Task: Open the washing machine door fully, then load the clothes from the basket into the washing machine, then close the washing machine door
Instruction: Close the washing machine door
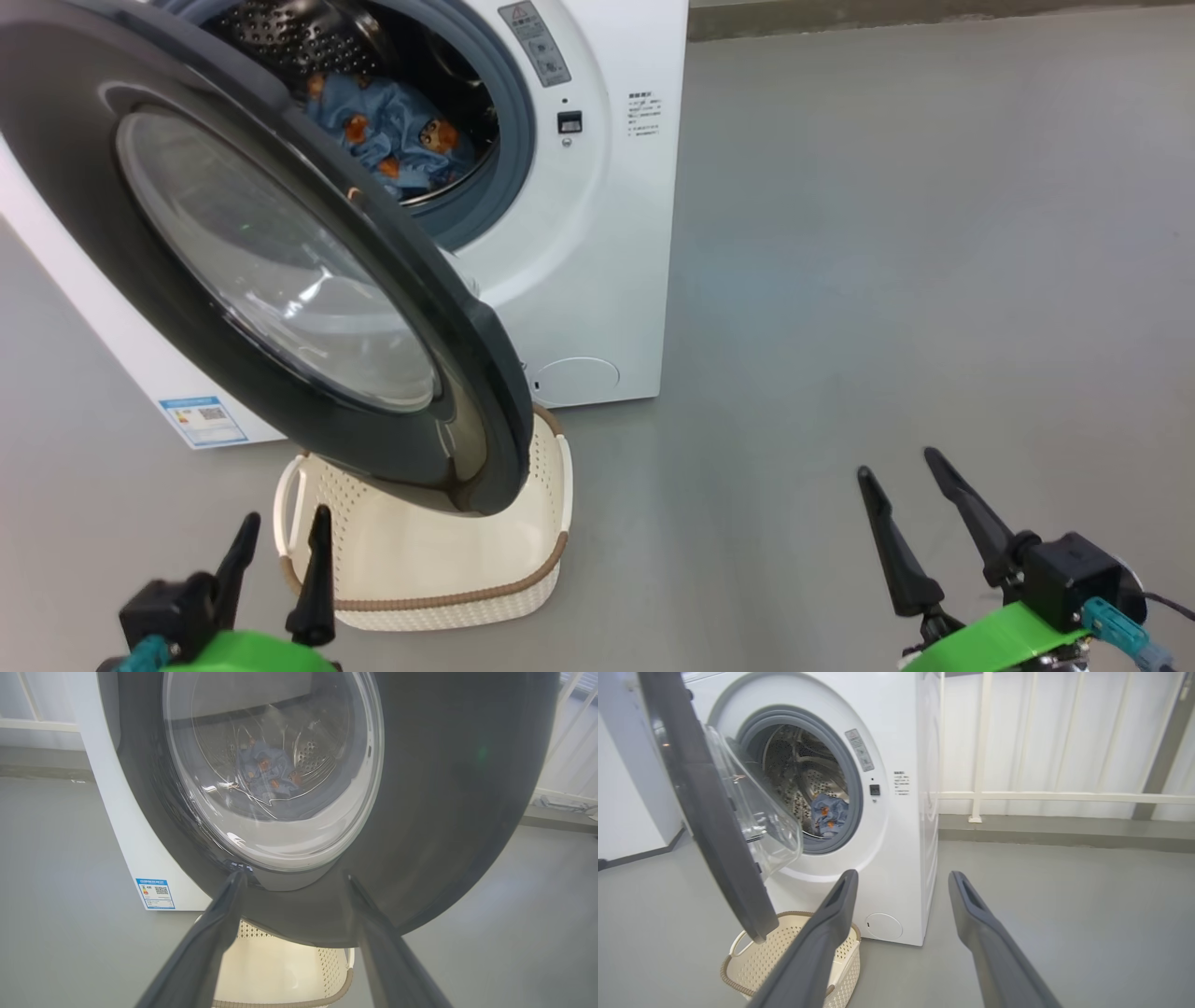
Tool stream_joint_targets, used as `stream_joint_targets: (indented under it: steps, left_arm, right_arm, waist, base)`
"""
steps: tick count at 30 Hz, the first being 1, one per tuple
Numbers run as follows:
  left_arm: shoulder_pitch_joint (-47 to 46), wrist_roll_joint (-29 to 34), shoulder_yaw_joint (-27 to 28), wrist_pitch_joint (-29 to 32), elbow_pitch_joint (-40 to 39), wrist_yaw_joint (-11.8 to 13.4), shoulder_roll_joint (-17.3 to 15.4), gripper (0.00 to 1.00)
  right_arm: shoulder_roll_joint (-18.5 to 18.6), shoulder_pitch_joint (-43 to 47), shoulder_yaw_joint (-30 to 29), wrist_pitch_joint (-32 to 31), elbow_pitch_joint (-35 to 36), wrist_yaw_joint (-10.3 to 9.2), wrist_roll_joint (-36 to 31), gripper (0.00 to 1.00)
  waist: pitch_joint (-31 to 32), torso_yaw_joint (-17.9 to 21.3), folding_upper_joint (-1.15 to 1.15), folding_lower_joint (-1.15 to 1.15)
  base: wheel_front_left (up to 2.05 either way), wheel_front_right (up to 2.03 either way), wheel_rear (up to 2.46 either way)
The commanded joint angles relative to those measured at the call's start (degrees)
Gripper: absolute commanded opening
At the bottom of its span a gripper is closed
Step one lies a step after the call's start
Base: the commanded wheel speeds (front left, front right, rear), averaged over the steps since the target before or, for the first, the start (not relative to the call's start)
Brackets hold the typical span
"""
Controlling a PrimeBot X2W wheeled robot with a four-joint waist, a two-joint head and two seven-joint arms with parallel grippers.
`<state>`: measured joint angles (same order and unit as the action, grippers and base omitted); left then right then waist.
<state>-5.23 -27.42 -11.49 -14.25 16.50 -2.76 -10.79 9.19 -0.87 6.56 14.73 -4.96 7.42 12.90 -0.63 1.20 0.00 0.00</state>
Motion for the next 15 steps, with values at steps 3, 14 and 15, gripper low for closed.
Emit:
stream_joint_targets:
  steps: [3, 14, 15]
  left_arm:
    - [0.99, 3.93, 4.02, -0.73, -2.98, -0.1, 0.09, 1.0]
    - [6.8, 11.98, 13.61, -0.74, -6.33, -2.46, 5.34, 1.0]
    - [6.9, 12.42, 14.32, -0.74, -6.51, -2.61, 5.71, 1.0]
  right_arm:
    - [0.2, -0.19, 0.64, 0.27, 0.37, 0.07, 0.59, 1.0]
    - [0.47, 0.75, 0.02, 0.27, 2.45, 0.07, -0.29, 1.0]
    - [0.37, 0.83, -0.07, 0.27, 2.54, 0.07, -0.4, 1.0]
  waist:
    - [-0.02, 0.43, 0.0, 0.0]
    - [-0.99, 1.77, 0.0, 0.0]
    - [-1.1, 1.78, 0.0, 0.0]
  base:
    - [0.0, 0.0, 0.0]
    - [0.0, 0.0, 0.0]
    - [0.0, 0.0, 0.0]
